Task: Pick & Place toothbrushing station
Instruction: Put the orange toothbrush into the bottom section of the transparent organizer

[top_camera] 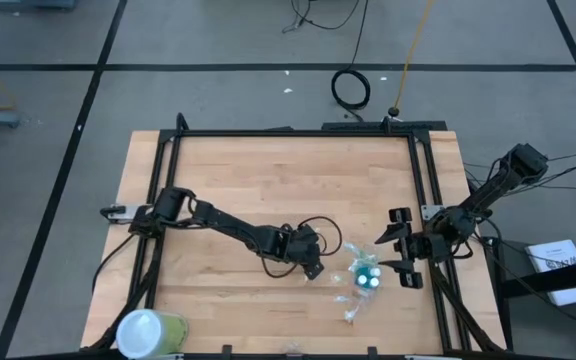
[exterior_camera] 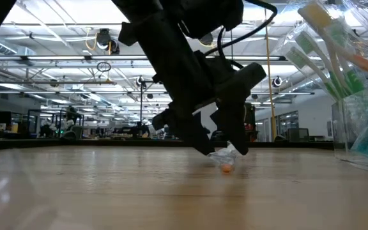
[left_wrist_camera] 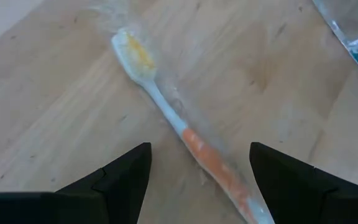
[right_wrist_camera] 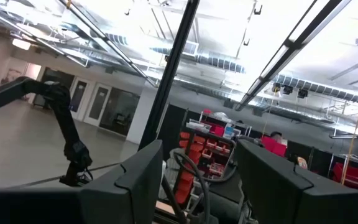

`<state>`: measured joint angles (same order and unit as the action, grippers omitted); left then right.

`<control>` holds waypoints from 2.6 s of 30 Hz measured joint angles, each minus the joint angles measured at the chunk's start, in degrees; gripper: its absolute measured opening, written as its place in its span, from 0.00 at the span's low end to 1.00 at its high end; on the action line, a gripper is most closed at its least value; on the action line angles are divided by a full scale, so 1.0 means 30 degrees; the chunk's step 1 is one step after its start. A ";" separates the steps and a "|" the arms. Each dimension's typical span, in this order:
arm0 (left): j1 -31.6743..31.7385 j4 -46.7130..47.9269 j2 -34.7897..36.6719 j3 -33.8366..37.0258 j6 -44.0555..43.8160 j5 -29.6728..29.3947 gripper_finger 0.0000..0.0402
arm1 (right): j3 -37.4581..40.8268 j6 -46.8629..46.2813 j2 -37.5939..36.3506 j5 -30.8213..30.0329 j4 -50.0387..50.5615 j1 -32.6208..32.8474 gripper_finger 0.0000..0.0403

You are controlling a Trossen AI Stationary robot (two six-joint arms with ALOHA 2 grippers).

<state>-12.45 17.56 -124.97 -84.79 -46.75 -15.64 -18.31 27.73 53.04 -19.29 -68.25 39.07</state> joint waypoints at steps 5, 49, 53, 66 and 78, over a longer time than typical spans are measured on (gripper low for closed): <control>-0.0044 0.0174 -0.0063 -0.0023 -0.0044 0.0040 0.67 | 0.0000 0.0000 0.0000 -0.0017 0.0147 0.0000 0.49; 0.2598 -2.0941 1.3739 1.4509 1.5631 0.4359 0.03 | -0.0015 -0.5327 0.0411 -0.6089 0.4422 -0.4148 0.49; 0.2906 -2.1515 1.3044 1.4276 1.5459 0.4709 0.03 | -0.0177 -0.8170 0.1565 -0.2210 0.3756 -0.6609 0.49; 0.3234 -2.1447 1.1404 1.3401 1.5412 0.5236 0.03 | -0.4438 -0.9571 0.8210 0.3658 0.1690 -1.0272 0.49; 0.3235 -2.1023 1.1397 1.3397 1.5430 0.5852 0.03 | -0.6091 -0.8291 1.0098 0.4510 0.1689 -1.0666 0.22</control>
<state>-2.74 -45.51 -90.78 -44.60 -0.46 1.91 -36.58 2.85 83.33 -5.76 -63.18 7.07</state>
